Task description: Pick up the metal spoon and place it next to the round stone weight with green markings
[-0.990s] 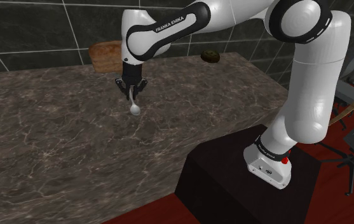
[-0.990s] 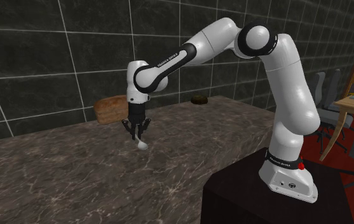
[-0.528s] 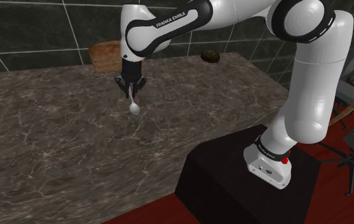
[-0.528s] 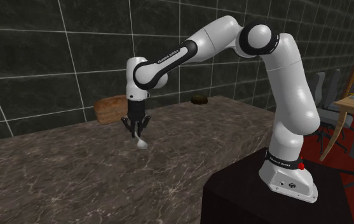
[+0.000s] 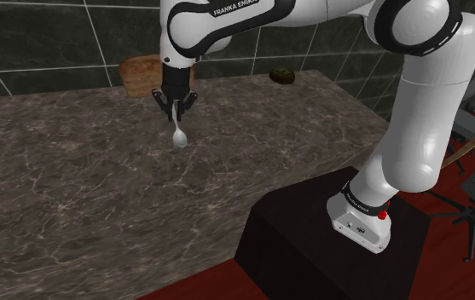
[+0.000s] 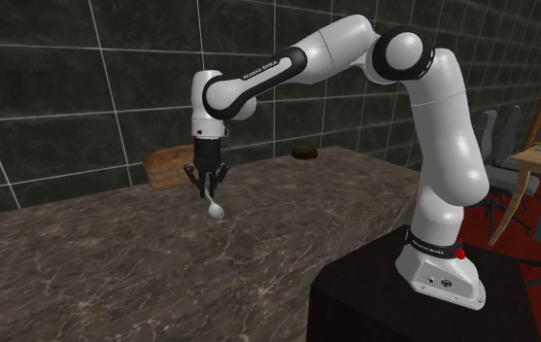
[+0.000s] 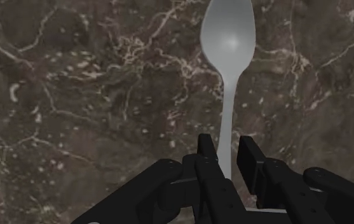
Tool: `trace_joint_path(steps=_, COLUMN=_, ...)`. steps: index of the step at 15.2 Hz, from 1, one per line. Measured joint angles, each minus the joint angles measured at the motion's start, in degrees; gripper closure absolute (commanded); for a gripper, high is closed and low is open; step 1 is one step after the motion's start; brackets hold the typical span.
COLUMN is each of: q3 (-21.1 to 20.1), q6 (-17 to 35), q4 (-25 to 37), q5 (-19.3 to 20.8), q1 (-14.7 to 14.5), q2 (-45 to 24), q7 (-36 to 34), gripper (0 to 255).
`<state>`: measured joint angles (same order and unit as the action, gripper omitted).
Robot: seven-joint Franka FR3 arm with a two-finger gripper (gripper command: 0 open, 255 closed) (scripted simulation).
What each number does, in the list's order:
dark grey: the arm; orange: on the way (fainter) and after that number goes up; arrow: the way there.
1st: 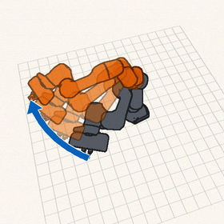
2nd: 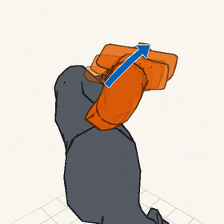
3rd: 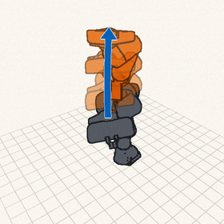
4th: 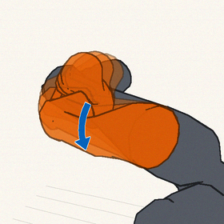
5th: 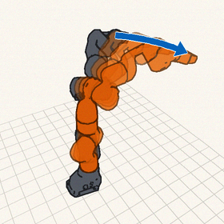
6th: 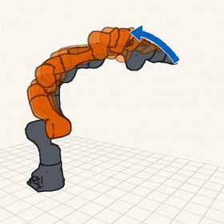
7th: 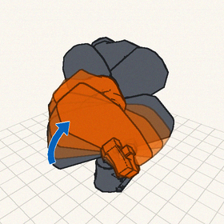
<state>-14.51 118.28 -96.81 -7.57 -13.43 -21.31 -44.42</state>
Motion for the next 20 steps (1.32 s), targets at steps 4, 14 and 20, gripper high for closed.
trace_joint_path(steps=4, q3=-0.06, q6=-2.80, q4=2.16, q5=0.04, q1=-0.02, q2=0.69, q7=-0.48, gripper=255)
trace_joint_path(steps=14, q3=0.32, q6=-7.28, q4=1.04, q5=-1.21, q1=1.97, q2=6.00, q7=1.35, gripper=255)
trace_joint_path(steps=20, q3=2.75, q6=-6.95, q4=-7.68, q5=-3.38, q1=6.83, q2=13.07, q7=9.18, gripper=255)
